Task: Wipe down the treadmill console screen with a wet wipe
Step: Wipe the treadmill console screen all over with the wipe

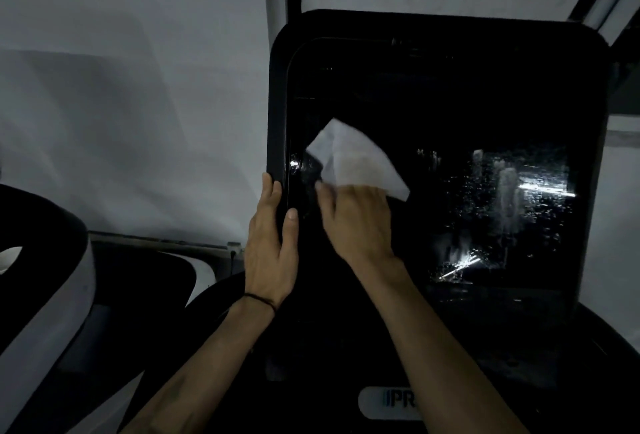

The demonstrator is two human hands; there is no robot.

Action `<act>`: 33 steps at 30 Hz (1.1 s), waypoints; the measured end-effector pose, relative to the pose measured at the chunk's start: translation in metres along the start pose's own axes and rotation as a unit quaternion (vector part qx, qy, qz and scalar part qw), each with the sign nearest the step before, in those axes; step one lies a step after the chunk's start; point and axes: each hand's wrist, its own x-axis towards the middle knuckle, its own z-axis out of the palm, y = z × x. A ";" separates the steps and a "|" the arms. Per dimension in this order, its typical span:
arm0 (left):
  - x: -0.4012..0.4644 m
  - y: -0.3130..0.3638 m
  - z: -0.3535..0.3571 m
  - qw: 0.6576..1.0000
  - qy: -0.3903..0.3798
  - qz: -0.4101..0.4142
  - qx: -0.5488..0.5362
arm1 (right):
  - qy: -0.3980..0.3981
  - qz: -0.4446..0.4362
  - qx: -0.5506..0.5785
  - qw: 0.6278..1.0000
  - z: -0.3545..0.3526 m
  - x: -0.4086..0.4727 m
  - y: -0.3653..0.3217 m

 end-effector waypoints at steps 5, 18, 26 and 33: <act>0.001 -0.001 -0.002 1.000 -0.004 0.011 0.000 | 0.008 0.055 -0.039 0.998 -0.001 -0.042 0.004; 0.002 -0.003 0.001 1.000 0.007 0.012 -0.001 | 0.011 0.003 -0.002 1.000 0.000 0.019 -0.003; 0.002 0.001 0.001 1.000 0.010 0.008 -0.007 | 0.014 0.022 -0.019 0.999 -0.003 0.007 -0.001; 0.000 0.003 -0.002 1.000 0.000 0.009 -0.005 | 0.049 0.048 -0.020 0.997 -0.016 0.028 0.028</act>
